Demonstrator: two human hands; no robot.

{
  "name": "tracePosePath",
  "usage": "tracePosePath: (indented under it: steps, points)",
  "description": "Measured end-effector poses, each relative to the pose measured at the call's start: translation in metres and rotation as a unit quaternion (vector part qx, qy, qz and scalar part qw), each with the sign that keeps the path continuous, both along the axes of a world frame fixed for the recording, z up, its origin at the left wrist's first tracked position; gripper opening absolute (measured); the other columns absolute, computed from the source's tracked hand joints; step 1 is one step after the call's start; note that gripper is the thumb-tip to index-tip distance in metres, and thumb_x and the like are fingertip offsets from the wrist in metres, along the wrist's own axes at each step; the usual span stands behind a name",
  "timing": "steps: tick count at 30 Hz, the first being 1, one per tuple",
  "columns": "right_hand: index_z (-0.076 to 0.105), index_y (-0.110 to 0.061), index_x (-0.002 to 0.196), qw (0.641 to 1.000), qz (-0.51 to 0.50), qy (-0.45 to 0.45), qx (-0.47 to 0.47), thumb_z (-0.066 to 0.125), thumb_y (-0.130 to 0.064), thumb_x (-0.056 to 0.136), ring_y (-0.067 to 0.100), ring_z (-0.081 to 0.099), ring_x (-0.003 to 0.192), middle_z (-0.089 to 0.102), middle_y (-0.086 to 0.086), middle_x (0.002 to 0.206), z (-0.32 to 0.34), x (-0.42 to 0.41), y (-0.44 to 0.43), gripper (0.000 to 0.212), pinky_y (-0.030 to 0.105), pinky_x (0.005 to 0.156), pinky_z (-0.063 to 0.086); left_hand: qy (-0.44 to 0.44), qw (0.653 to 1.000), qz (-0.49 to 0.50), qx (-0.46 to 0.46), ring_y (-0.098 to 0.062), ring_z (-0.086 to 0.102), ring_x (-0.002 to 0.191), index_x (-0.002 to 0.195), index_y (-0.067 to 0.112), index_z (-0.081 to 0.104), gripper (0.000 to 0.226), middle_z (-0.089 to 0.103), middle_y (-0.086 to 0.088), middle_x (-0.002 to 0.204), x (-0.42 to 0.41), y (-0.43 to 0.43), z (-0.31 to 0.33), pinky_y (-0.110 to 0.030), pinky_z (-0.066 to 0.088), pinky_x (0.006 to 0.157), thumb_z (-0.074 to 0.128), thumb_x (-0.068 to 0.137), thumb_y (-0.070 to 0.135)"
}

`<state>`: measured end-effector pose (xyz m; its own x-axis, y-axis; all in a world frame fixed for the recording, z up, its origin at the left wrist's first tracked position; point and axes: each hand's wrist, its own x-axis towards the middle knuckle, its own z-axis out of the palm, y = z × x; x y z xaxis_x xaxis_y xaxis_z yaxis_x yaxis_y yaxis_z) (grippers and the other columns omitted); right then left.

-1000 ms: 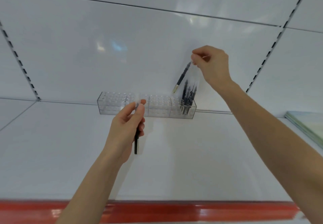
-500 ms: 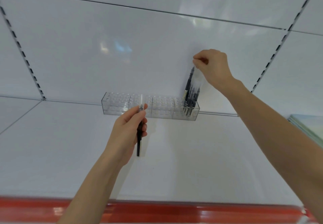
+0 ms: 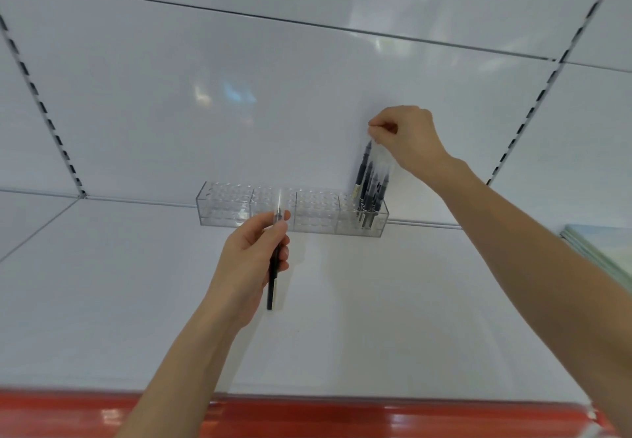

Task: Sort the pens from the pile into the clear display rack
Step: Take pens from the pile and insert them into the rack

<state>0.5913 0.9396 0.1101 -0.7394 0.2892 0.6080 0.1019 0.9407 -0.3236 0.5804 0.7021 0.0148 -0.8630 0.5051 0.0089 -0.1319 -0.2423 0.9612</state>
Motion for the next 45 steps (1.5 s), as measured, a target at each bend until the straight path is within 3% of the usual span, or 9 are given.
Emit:
tracePosePath:
  steps: [12, 15, 18, 24, 28, 33, 35, 40, 45]
  points:
    - [0.065, -0.013, 0.109, 0.992, -0.044, -0.11, 0.033, 0.049, -0.028, 0.091, 0.025, 0.054, 0.109, 0.065, 0.008, 0.113, -0.02, 0.001, -0.004, 0.028, 0.038, 0.096, 0.042, -0.009, 0.999, -0.008, 0.033, -0.009, 0.065, 0.059, 0.094, 0.009, 0.061, 0.008, 0.068, -0.002, 0.069, 0.006, 0.004, 0.005, -0.019, 0.054, 0.057, 0.057, 0.087, 0.006]
    - [0.069, -0.012, 0.093, 0.991, 0.017, 0.018, -0.131, 0.054, -0.024, 0.09, 0.01, 0.061, 0.088, 0.07, 0.001, 0.096, -0.019, 0.026, -0.031, 0.019, 0.016, 0.079, 0.043, 0.006, 0.999, -0.007, 0.038, -0.011, 0.068, 0.062, 0.091, 0.008, 0.061, 0.007, 0.072, 0.0, 0.068, 0.008, 0.007, 0.009, -0.02, 0.055, 0.057, 0.06, 0.085, 0.005]
    - [0.067, -0.021, 0.081, 0.945, 0.118, -0.029, -0.305, 0.063, -0.03, 0.084, 0.007, 0.066, 0.075, 0.071, -0.005, 0.078, -0.019, 0.051, -0.063, 0.01, 0.013, 0.064, 0.047, 0.029, 0.999, -0.01, 0.038, -0.012, 0.069, 0.061, 0.087, 0.008, 0.06, 0.006, 0.071, -0.001, 0.067, 0.01, 0.014, 0.014, -0.02, 0.055, 0.058, 0.062, 0.083, 0.003]
    - [0.067, -0.018, 0.077, 0.923, 0.159, 0.004, -0.351, 0.068, -0.012, 0.08, 0.008, 0.063, 0.06, 0.067, -0.009, 0.058, -0.019, 0.059, -0.068, 0.007, 0.024, 0.064, 0.053, 0.115, 0.993, -0.017, -0.019, -0.01, 0.068, 0.072, 0.085, 0.013, 0.063, 0.008, 0.071, -0.001, 0.076, 0.014, 0.024, 0.012, -0.015, 0.052, 0.065, 0.065, 0.083, 0.005]
    - [0.062, -0.017, 0.089, 0.946, 0.071, 0.123, -0.292, 0.066, -0.012, 0.082, 0.014, 0.064, 0.063, 0.067, -0.004, 0.064, -0.007, 0.051, -0.031, 0.009, 0.031, 0.067, 0.056, 0.409, 0.843, 0.015, -0.35, -0.014, 0.052, 0.117, 0.124, 0.017, 0.055, 0.041, 0.057, 0.001, 0.128, 0.002, 0.011, -0.021, -0.012, 0.033, 0.091, 0.052, 0.091, 0.04]
    - [0.063, -0.013, 0.091, 0.973, 0.024, 0.134, -0.184, 0.063, -0.014, 0.083, 0.018, 0.059, 0.071, 0.064, 0.016, 0.076, -0.011, 0.027, -0.006, 0.008, 0.024, 0.073, 0.048, 0.444, 0.683, -0.118, -0.568, -0.021, 0.004, 0.145, 0.147, 0.028, 0.015, 0.101, 0.008, -0.003, 0.158, -0.001, 0.006, -0.048, -0.044, 0.011, 0.114, -0.002, 0.063, 0.082]
    - [0.063, -0.008, 0.095, 0.984, 0.022, 0.099, -0.149, 0.061, -0.014, 0.085, 0.016, 0.054, 0.071, 0.063, 0.016, 0.079, -0.016, 0.02, -0.005, 0.012, 0.011, 0.066, 0.041, 0.439, 0.66, -0.134, -0.595, -0.025, -0.002, 0.145, 0.147, 0.031, 0.008, 0.125, -0.001, -0.005, 0.158, -0.001, 0.005, -0.053, -0.049, 0.008, 0.113, -0.02, 0.04, 0.088]
    - [0.062, -0.003, 0.099, 0.991, 0.019, 0.086, -0.102, 0.058, -0.013, 0.088, 0.015, 0.05, 0.072, 0.057, 0.009, 0.076, -0.015, 0.017, -0.002, 0.016, 0.007, 0.064, 0.037, 0.424, 0.654, -0.138, -0.611, -0.028, -0.005, 0.144, 0.147, 0.028, 0.01, 0.075, -0.002, -0.009, 0.157, -0.003, 0.003, -0.059, -0.051, 0.007, 0.114, 0.012, 0.085, 0.07]
    - [0.062, -0.001, 0.098, 0.993, 0.016, 0.078, -0.082, 0.058, -0.011, 0.087, 0.015, 0.049, 0.071, 0.062, 0.019, 0.08, -0.013, 0.017, 0.0, 0.016, 0.008, 0.065, 0.035, 0.428, 0.645, -0.137, -0.618, -0.029, -0.004, 0.144, 0.146, 0.028, 0.01, 0.104, -0.002, -0.01, 0.157, -0.004, 0.004, -0.063, -0.052, 0.008, 0.113, -0.011, 0.059, 0.08]
